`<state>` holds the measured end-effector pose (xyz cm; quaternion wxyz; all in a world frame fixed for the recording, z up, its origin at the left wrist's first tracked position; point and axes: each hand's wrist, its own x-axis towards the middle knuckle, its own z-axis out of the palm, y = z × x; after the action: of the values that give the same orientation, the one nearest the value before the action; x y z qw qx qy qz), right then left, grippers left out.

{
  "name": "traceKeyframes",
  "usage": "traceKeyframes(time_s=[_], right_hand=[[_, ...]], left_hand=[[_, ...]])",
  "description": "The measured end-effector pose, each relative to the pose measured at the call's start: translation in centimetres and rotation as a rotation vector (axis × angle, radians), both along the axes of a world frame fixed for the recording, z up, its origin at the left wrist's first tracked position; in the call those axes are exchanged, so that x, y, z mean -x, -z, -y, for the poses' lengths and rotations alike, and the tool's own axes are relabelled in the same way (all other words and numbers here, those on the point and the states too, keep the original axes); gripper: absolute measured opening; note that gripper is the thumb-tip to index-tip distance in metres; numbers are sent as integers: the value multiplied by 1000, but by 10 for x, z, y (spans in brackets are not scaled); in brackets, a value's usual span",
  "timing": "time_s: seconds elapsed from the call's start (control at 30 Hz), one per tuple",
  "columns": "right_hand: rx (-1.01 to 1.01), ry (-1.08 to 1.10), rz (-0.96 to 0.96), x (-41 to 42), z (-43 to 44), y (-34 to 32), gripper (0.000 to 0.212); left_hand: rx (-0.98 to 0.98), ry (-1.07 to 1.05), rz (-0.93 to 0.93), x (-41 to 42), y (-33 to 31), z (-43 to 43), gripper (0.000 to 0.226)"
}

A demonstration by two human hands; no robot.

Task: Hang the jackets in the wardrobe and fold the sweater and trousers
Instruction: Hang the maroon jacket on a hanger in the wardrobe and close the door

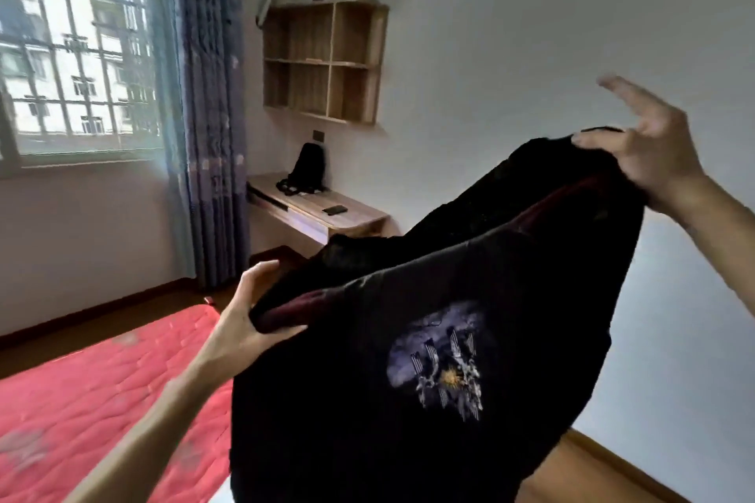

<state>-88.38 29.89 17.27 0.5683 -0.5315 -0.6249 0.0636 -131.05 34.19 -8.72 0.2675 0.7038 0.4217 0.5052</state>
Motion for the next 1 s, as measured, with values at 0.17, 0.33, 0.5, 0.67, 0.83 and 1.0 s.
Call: traceKeyframes(time_s=[0.17,0.33,0.5,0.67,0.83,1.0], right_hand=[[178,122,179,-108,90,2,46],[393,25,117,-162,199,5,32],[571,234,483,-163,289,16,38],[641,522,594,-200,364,37,23],[743,735,523,-222,460,28,26],[772,1013,362,-223,538,9,26]], left_hand=[[-23,277,-165,-40,-121,29,101],[-164,273,-280,-90,-202,42,73],[-314,14,-283,-152,-220,39,31],[-338,168,-547,-231,-227,57,39],[-306,445,-636,-306,-231,84,55],[-288,663,-644,-391,-229,110,56]])
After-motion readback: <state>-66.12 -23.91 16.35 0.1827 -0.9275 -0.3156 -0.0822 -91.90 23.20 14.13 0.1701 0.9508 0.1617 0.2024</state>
